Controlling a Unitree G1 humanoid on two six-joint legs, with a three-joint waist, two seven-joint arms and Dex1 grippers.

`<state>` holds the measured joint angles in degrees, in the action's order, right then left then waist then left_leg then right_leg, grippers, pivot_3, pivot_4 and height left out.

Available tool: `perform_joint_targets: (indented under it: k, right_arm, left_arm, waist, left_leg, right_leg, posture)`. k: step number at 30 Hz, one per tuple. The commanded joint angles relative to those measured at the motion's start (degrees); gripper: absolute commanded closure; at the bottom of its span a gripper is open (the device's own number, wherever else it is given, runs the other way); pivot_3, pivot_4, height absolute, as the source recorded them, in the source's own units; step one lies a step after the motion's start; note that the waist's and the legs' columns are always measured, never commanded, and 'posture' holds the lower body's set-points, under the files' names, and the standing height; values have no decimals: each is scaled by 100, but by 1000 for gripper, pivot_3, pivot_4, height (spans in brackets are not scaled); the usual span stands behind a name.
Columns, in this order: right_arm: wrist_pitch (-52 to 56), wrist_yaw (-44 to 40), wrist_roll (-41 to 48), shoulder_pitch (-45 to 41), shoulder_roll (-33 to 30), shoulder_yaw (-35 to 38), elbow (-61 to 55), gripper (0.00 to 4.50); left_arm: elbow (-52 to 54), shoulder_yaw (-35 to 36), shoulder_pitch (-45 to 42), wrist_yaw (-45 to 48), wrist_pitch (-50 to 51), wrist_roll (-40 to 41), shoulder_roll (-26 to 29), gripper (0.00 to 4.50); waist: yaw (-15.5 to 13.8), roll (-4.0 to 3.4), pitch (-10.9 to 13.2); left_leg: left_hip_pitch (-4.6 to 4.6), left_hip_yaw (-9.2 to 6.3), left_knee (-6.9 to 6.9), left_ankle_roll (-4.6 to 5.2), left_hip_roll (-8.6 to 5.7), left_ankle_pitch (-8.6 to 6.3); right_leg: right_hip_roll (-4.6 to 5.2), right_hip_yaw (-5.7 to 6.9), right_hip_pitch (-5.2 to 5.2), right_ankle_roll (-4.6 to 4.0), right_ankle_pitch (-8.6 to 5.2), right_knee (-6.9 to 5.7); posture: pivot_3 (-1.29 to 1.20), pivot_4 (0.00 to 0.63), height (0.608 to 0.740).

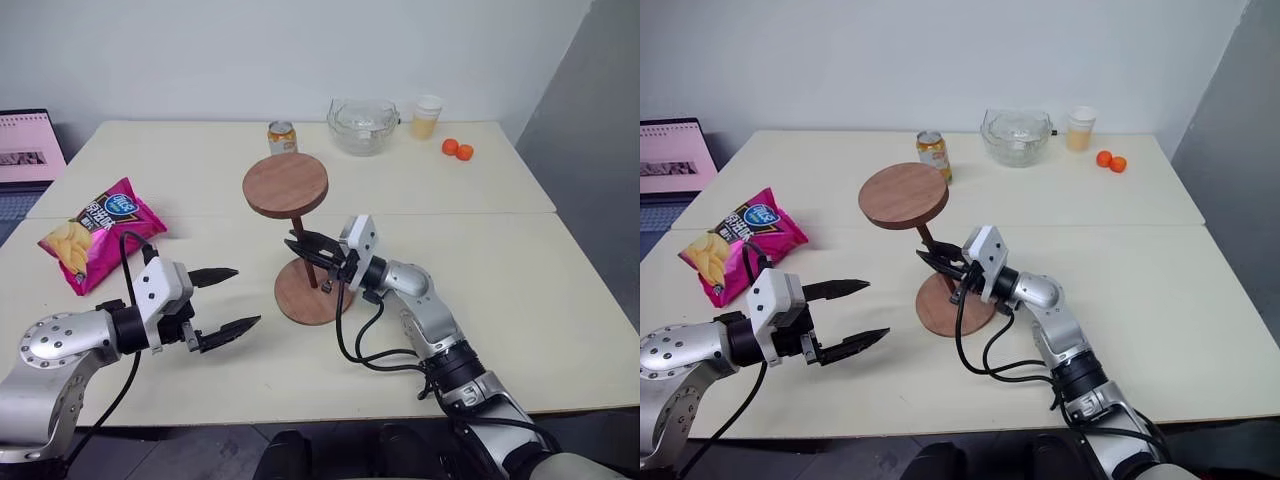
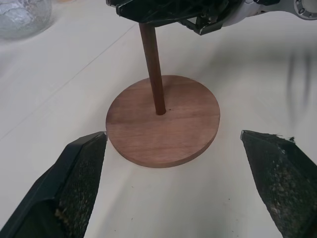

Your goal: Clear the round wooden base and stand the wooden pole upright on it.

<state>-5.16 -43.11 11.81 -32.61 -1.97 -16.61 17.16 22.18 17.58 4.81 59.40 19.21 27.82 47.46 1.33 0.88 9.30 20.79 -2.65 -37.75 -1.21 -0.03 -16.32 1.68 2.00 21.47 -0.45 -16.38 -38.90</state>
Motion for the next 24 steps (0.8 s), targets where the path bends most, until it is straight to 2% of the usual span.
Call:
perform_joint_targets:
  k: [1,24]
  right_arm:
    - [671,102,-357,284,-356,-19,638,4249]
    - [1041,2,-117,285,-335,-77,-492,4249]
  left_arm:
    - [70,18,-70,5,-44,19,85,0]
    - [111,-74,-201,-89,63,2,99,0]
  waist:
    - [-2,-3,-17]
    - [-15,-10,-16]
  left_leg:
    - [-1,-1,0,0,0,0]
    - [0,-5,21,0,-1,-1]
  right_leg:
    - [0,0,-2,-1,0,0]
    - [2,2,1,-3,-5,17]
  posture:
    - [0,150,740]
    - [0,150,740]
